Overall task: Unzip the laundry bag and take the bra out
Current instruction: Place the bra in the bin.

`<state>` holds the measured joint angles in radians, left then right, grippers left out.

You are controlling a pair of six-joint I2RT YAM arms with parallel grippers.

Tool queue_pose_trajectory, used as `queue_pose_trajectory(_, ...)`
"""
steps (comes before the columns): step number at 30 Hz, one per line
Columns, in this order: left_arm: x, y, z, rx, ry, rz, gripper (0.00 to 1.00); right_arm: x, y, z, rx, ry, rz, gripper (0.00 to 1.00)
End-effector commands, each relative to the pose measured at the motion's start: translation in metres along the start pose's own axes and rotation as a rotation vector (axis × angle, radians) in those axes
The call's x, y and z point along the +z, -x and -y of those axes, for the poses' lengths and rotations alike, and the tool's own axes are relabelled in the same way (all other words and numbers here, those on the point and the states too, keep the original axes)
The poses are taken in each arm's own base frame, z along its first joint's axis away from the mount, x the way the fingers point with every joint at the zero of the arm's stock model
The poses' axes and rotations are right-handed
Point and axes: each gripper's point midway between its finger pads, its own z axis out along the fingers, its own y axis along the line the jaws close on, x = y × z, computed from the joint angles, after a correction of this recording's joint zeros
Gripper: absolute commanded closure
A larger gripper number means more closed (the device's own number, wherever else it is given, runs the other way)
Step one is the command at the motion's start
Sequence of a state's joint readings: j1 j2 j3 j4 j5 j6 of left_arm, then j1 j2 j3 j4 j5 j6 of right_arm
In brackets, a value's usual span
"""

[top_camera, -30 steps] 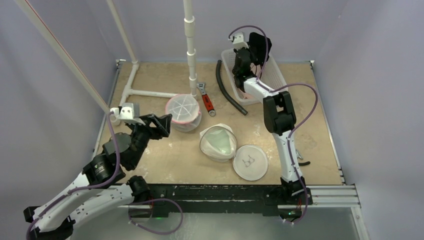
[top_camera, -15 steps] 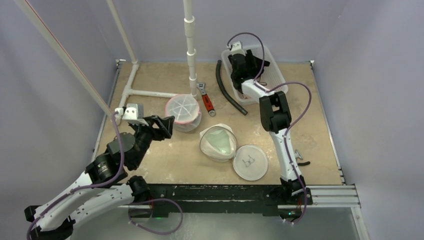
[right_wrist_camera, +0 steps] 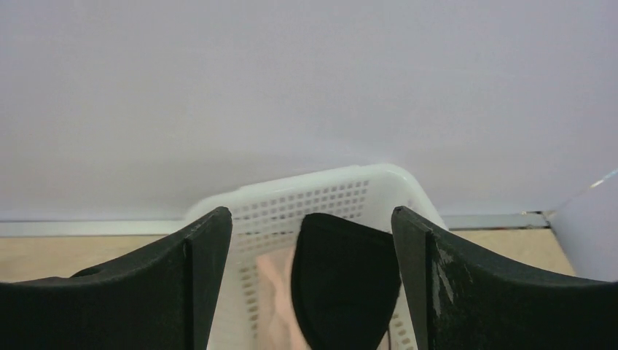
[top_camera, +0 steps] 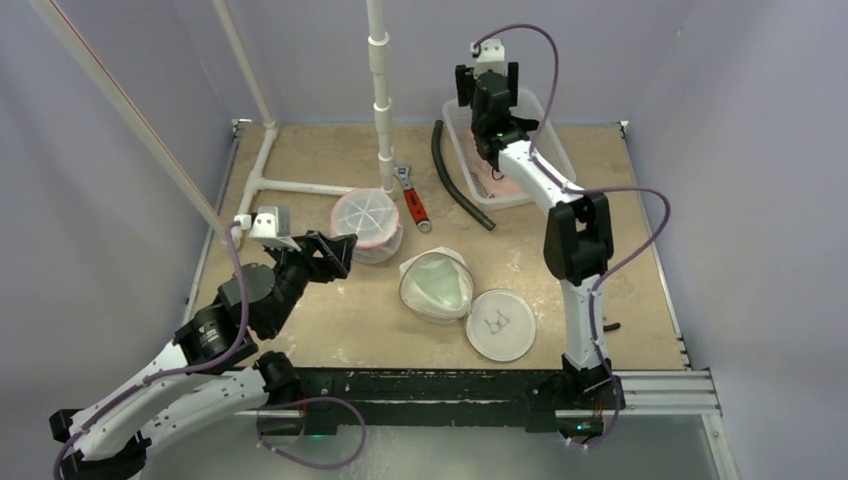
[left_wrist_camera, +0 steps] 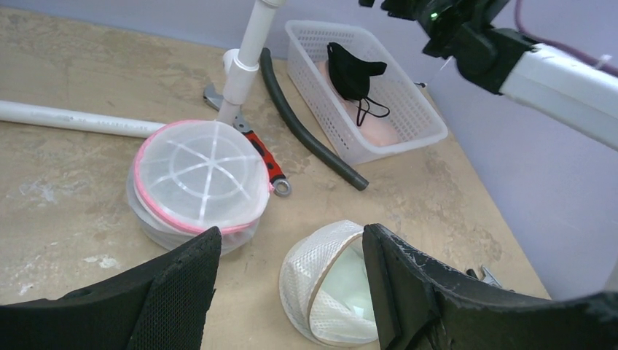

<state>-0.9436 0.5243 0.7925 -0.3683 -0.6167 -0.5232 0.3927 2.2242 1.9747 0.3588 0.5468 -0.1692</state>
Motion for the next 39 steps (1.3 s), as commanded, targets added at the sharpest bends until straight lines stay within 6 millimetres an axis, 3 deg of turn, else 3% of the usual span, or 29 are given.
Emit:
queue_pose_trajectory(1, 0.007, -0.014, 0.003, -0.046, 0.007, -0.034, 0.31, -0.046, 0.063, -0.002, 0.296, 0.132, 0.034, 0.18)
queue_pose_trajectory(4, 0.016, -0.030, 0.005, -0.047, 0.019, -0.073, 0.31, -0.096, 0.090, -0.001, 0.495, 0.266, 0.071, 0.21)
queue_pose_trajectory(9, 0.031, -0.068, 0.017, -0.050, 0.013, -0.196, 0.31, -0.214, 0.118, -0.011, 0.703, 0.630, 0.105, 0.26)
queue_pose_trajectory(12, 0.037, -0.093, 0.021, -0.053, -0.004, -0.259, 0.32, -0.276, 0.104, -0.032, 0.678, 0.787, 0.058, 0.29)
queue_pose_trajectory(15, 0.042, -0.117, 0.024, -0.075, -0.023, -0.307, 0.32, -0.327, 0.073, -0.053, 0.630, 0.892, -0.014, 0.31)
queue_pose_trajectory(17, 0.044, -0.130, 0.028, -0.089, -0.038, -0.335, 0.33, -0.354, 0.041, -0.059, 0.633, 0.935, -0.094, 0.34)
queue_pose_trajectory(23, 0.047, -0.172, 0.032, -0.117, -0.067, -0.441, 0.34, -0.444, 0.011, -0.074, 0.637, 1.129, -0.142, 0.42)
queue_pose_trajectory(26, 0.046, -0.187, 0.033, -0.146, -0.083, -0.462, 0.34, -0.467, -0.002, -0.077, 0.638, 1.138, -0.163, 0.48)
queue_pose_trajectory(29, 0.051, -0.197, 0.032, -0.163, -0.084, -0.456, 0.34, -0.472, -0.025, -0.086, 0.587, 1.108, -0.244, 0.55)
queue_pose_trajectory(36, 0.070, -0.225, 0.028, -0.113, -0.024, -0.507, 0.35, -0.458, -0.079, -0.084, 0.473, 0.921, -0.357, 0.65)
queue_pose_trajectory(39, 0.075, -0.236, 0.029, -0.127, -0.022, -0.524, 0.45, -0.447, -0.099, -0.084, 0.424, 0.841, -0.394, 0.68)
